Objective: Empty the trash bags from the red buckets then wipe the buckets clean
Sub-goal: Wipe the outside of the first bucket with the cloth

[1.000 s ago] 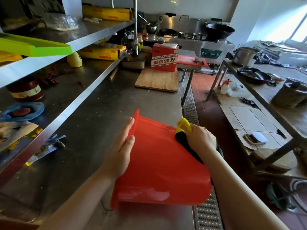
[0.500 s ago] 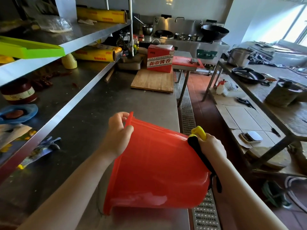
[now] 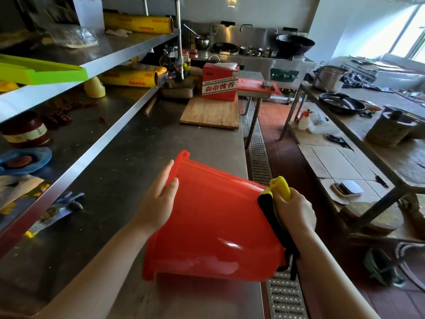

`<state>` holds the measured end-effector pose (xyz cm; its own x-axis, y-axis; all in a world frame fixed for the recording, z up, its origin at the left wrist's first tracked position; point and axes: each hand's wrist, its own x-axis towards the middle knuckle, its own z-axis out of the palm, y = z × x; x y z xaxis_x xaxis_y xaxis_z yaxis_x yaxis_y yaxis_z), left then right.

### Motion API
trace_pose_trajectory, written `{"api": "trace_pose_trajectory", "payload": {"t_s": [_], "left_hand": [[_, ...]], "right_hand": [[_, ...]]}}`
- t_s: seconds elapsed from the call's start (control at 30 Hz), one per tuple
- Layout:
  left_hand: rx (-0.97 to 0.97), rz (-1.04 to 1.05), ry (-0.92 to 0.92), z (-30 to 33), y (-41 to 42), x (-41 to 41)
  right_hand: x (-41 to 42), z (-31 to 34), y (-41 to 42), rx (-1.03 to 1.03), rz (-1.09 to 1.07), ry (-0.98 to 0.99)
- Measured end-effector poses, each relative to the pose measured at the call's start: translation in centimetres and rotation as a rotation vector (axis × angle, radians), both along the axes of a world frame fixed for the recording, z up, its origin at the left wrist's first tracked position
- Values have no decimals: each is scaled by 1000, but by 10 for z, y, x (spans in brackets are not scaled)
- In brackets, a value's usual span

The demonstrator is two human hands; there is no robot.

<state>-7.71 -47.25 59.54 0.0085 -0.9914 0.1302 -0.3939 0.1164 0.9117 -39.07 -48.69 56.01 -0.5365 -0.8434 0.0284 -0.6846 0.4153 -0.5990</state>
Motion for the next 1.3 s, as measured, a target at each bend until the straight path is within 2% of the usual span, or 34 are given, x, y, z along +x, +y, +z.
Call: {"api": "trace_pose_trajectory", "payload": {"t_s": [0.23, 0.47, 0.57, 0.73, 0.9, 1.1, 1.3], "left_hand": [[-103, -53, 8, -29, 10, 3], [-194, -20, 119, -44, 19, -2], [-189, -22, 117, -48, 17, 2], [-165, -6, 95, -46, 18, 7], [-263, -67, 177, -44, 25, 10], [-174, 6, 63, -58, 23, 15], [-154, 26, 87, -54, 29, 10]], "right_hand": [[7, -9, 3, -56, 45, 97], [34, -2, -7, -133, 94, 248], [53, -1, -14, -195, 193, 364], [134, 17, -24, -333, 381, 426], [204, 38, -30, -305, 592, 441], [173, 31, -33, -411, 618, 473], [113, 27, -39, -229, 477, 462]]}}
